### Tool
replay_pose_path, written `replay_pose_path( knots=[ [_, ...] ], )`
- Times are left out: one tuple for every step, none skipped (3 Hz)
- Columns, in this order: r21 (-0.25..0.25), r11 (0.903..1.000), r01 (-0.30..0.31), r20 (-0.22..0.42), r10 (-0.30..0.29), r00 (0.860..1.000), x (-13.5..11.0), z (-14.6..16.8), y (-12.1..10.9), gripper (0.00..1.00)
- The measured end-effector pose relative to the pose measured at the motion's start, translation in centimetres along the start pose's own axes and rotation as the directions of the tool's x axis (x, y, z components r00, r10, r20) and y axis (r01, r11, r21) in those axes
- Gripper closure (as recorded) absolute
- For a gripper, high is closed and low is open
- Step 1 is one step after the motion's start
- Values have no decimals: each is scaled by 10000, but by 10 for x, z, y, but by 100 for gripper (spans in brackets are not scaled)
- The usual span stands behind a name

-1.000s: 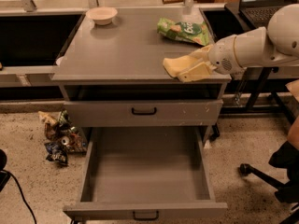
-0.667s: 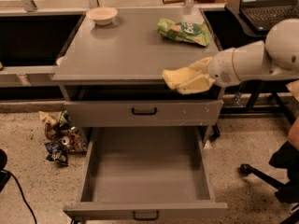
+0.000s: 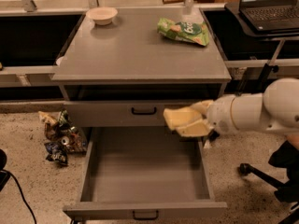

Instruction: Place sponge into middle drawer

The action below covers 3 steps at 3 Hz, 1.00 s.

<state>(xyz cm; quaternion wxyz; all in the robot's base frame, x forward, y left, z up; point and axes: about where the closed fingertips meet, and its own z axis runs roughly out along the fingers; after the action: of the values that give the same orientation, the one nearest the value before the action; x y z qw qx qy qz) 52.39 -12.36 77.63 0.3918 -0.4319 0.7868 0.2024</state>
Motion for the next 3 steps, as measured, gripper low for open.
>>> replay_pose_path(
  knots=[
    [-257, 9995, -169, -301, 161, 9994, 20, 10, 15, 100],
    [-251, 9996, -165, -295, 157, 9994, 20, 9, 15, 100],
    [-143, 9990, -412, -576, 404, 9975, 52, 26, 16, 100]
  ],
)
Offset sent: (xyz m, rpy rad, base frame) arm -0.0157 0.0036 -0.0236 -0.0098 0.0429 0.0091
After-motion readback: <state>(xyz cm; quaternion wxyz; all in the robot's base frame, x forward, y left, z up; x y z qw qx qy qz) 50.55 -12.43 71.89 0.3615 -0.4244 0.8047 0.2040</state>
